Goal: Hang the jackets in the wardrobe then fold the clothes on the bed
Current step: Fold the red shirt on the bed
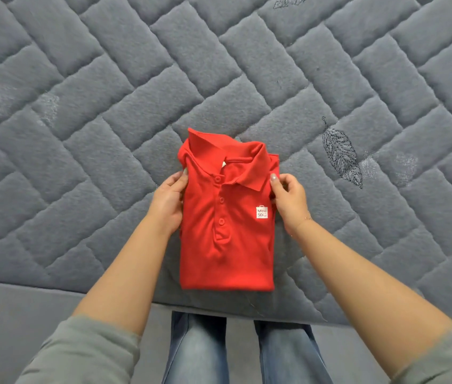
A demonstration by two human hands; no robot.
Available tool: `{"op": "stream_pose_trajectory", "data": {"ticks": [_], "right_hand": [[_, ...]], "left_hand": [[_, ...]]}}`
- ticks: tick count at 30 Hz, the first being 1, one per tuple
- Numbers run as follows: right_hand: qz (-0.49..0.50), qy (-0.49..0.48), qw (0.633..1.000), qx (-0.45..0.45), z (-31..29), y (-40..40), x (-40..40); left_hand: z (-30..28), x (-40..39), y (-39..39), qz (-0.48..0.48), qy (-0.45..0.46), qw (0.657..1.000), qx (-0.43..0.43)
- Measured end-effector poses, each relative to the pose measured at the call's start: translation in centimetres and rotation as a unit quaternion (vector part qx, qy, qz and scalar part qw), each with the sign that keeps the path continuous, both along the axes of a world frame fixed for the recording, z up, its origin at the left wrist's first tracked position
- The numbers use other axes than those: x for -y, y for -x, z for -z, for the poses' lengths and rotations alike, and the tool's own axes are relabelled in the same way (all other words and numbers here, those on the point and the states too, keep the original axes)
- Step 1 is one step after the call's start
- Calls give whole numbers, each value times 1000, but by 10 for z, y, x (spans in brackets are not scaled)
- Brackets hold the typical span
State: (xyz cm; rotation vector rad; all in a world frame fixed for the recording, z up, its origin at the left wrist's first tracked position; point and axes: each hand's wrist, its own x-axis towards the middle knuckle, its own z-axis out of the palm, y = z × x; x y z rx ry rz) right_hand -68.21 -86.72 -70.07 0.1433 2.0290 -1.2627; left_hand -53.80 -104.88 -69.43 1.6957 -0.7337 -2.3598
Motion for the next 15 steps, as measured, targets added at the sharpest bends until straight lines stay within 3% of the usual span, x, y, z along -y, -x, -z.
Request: {"op": "stream_pose_trajectory", "data": {"ticks": [3, 6, 9, 11, 15], "right_hand": [[73, 33, 996, -50, 1, 5, -8], [106, 44, 993, -11, 4, 7, -11], [118, 66, 989, 53, 3, 5, -8], [112, 76, 990, 48, 0, -2, -10], [93, 39, 992, 72, -7, -39, -39]], "left_hand": [[-1, 10, -3, 12, 218, 974, 67], [1, 18, -5, 49, 317, 943, 92], [3, 12, -2, 65, 235, 967, 75], [3, 2, -10, 73, 164, 982, 67], [-6, -35, -55, 167, 102, 978, 76]]}}
